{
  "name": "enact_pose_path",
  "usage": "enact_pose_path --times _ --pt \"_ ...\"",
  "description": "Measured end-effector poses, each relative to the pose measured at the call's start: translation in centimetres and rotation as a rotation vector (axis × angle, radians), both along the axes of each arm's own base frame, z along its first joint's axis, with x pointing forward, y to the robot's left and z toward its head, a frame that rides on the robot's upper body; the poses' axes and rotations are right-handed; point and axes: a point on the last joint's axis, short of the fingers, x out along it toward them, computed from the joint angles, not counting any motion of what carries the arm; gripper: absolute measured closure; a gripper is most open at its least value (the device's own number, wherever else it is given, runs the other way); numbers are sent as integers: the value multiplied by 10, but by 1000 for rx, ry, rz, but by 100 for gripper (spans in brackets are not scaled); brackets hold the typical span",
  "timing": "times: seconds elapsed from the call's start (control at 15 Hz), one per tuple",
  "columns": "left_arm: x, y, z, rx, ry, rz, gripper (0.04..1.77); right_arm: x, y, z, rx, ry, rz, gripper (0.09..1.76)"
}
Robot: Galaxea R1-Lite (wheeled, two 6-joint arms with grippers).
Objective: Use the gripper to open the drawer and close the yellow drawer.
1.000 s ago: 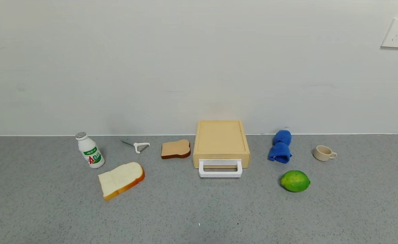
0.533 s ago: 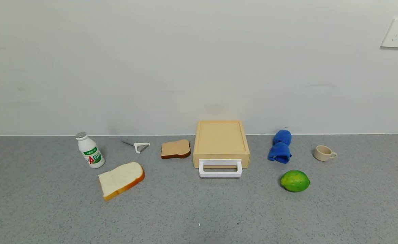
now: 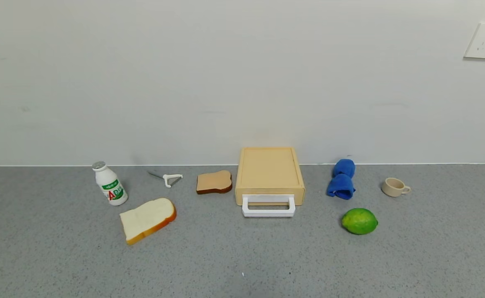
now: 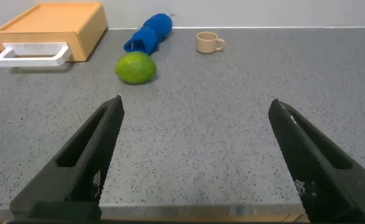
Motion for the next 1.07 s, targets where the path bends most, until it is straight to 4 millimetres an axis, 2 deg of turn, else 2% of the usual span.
enact_pose_path --times 0.33,0.67,1.07 --pt "44 -1 -56 12 2 -21 9 0 0 0 0 0 0 14" --pt "64 -1 -103 28 149 -29 9 0 0 0 0 0 0 14" --pt "66 -1 -107 -37 166 -52 9 0 0 0 0 0 0 14"
